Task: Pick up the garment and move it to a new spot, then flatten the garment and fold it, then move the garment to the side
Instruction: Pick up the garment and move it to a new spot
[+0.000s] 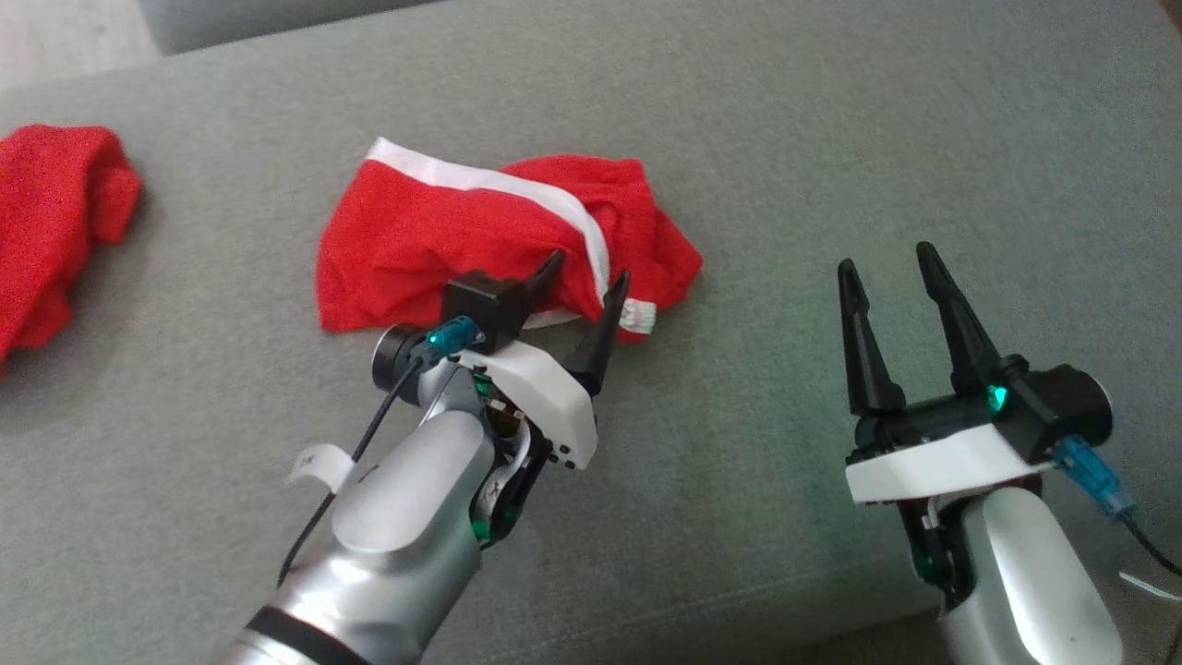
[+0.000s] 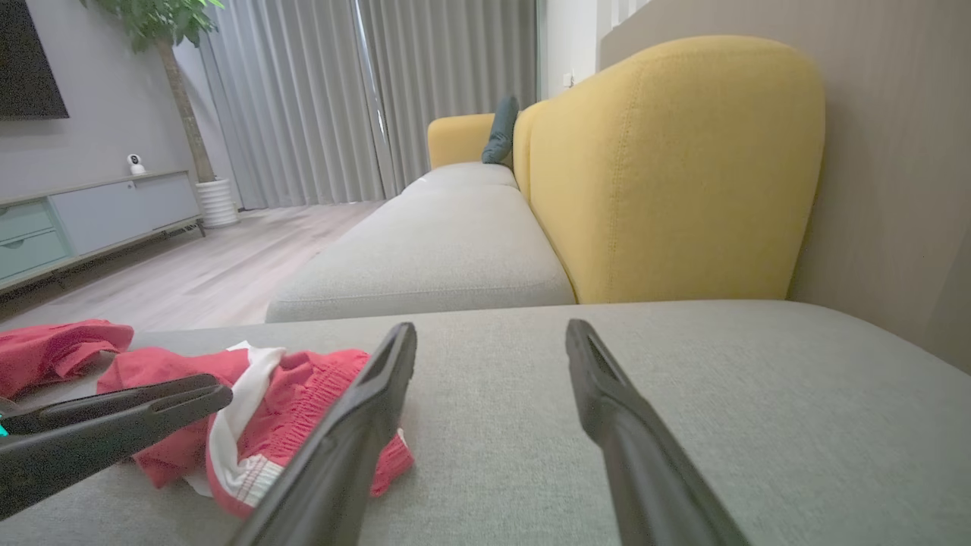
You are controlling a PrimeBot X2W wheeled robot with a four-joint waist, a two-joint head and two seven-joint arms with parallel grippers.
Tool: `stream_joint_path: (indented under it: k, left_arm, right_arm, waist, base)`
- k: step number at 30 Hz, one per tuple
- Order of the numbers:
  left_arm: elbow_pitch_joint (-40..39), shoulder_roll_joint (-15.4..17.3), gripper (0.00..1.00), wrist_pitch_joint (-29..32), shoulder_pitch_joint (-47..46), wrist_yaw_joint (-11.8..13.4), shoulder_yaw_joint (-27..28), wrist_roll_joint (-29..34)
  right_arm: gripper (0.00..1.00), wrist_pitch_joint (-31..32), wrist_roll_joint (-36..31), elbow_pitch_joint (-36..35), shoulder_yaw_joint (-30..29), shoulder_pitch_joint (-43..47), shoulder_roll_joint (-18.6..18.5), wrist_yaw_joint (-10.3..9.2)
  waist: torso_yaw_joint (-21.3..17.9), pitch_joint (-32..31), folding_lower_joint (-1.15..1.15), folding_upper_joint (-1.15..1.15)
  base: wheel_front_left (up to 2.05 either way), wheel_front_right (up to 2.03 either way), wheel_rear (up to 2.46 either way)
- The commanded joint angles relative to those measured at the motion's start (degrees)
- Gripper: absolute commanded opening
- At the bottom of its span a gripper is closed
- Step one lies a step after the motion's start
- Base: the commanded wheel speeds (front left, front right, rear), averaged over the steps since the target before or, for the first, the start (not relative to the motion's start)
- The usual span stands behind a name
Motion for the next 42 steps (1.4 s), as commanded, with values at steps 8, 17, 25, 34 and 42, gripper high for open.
stream_joint_path:
  k: [8, 17, 25, 34, 42]
  left_arm:
    - [-3.25, 1.57, 1.0, -2.26, -0.78, 2.01, 2.78, 1.08]
    - [-12.98, 5.22, 1.0, -2.45, 9.31, 5.92, 11.47, 4.12]
    - [-22.5, 7.24, 1.0, -2.46, 21.37, 7.58, 20.96, 8.03]
    - [-27.28, 6.67, 1.0, -2.46, 30.63, 7.36, 27.41, 11.12]
    - [-27.08, 5.17, 1.0, -2.46, 32.43, 5.62, 29.99, 12.92]
  right_arm:
    - [1.0, -0.62, -1.29, -0.66, -0.69, 1.13, -0.15, 0.43]
    - [1.0, -0.62, -0.43, 0.9, -3.28, 3.89, -0.15, 0.43]
    - [1.0, -0.62, 0.54, 0.78, -3.23, 6.1, -0.15, 0.43]
    - [1.0, -0.62, 1.63, 0.94, -3.21, 8.17, -0.15, 0.43]
    - [1.0, -0.62, 2.2, 1.58, -3.12, 8.66, -0.15, 0.43]
  waist:
    - [5.53, -5.79, 0.0, 0.0]
    - [9.25, -11.27, 0.0, 0.0]
    - [10.47, -12.77, 0.0, 0.0]
    - [10.99, -12.82, 0.0, 0.0]
    - [11.47, -12.85, 0.0, 0.0]
  base:
    - [0.0, 0.0, 0.0]
    - [0.0, 0.0, 0.0]
    - [0.0, 0.0, 0.0]
    - [0.0, 0.0, 0.0]
    - [0.0, 0.0, 0.0]
